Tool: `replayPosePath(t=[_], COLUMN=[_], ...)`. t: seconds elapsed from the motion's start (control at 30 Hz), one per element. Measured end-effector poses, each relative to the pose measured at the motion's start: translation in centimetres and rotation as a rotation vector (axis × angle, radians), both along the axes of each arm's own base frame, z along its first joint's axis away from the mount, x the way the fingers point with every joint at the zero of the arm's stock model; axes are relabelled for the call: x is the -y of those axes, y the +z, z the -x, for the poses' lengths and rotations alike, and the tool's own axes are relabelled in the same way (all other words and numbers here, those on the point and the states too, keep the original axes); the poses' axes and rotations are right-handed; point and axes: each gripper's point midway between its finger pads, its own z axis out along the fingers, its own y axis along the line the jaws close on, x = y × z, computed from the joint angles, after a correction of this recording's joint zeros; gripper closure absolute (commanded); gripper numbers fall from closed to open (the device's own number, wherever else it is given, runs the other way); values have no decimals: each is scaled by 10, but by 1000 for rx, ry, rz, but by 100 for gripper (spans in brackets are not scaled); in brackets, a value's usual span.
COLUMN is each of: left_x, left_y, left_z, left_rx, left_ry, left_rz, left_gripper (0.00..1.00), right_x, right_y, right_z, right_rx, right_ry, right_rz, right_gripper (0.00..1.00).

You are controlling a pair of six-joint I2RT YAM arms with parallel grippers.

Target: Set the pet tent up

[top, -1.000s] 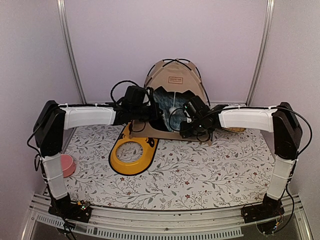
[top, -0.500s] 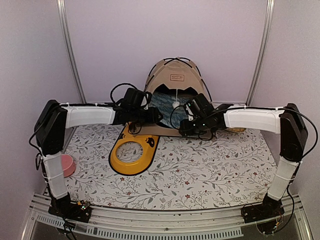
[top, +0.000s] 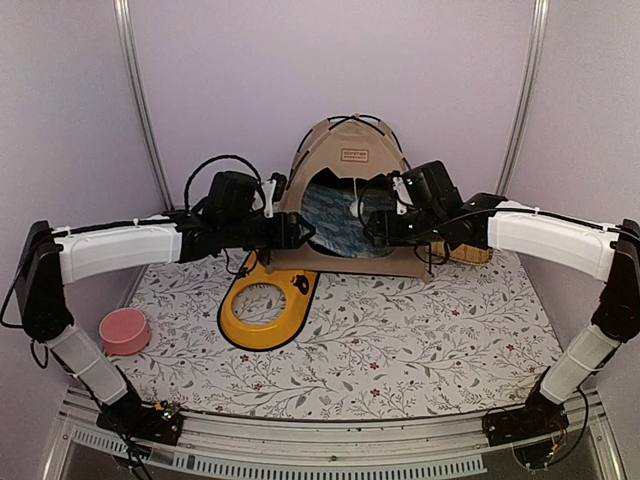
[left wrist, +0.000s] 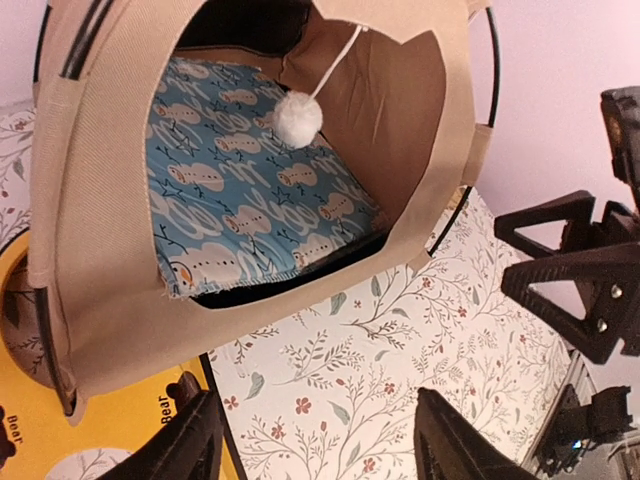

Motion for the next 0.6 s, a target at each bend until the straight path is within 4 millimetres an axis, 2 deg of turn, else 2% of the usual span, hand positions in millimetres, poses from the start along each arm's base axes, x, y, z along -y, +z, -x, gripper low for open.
replayPosePath(t=[0.1,0.27,0.43,0.6], left_x=[-9,-38,-69,-67], left_y=[10,25,29,23], left_z=[5,-5,-43,-77], left_rx=[27,82,115,136], left_ry=[19,112,188,167], left_rz=[-3,-33,-79,-125], left_gripper=[38,34,39,49], right_x=[4,-11,-28,-35], right_y=[7,13,0,-16], right_z=[-1,0,-1,-1], right_rx=[22,40,23,-7], right_ry=[12,97,163,188], right_rz=[-6,-51,-75,-68], right_gripper=[24,24,25,26])
